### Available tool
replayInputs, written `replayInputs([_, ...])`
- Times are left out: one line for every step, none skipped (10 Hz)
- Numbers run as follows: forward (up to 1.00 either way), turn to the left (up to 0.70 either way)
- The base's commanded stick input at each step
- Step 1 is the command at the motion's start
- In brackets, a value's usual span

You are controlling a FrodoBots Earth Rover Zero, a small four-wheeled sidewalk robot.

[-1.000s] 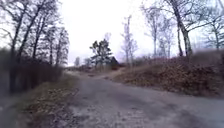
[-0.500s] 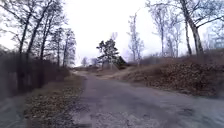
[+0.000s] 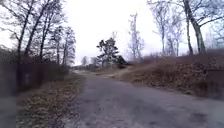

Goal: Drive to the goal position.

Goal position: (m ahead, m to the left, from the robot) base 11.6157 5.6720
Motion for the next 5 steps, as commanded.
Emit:
replayInputs([0.5, 0.01])
replayInputs([0.5, 0.01])
replayInputs([0.5, 0.01])
replayInputs([0.5, 0.01])
replayInputs([0.5, 0.01])
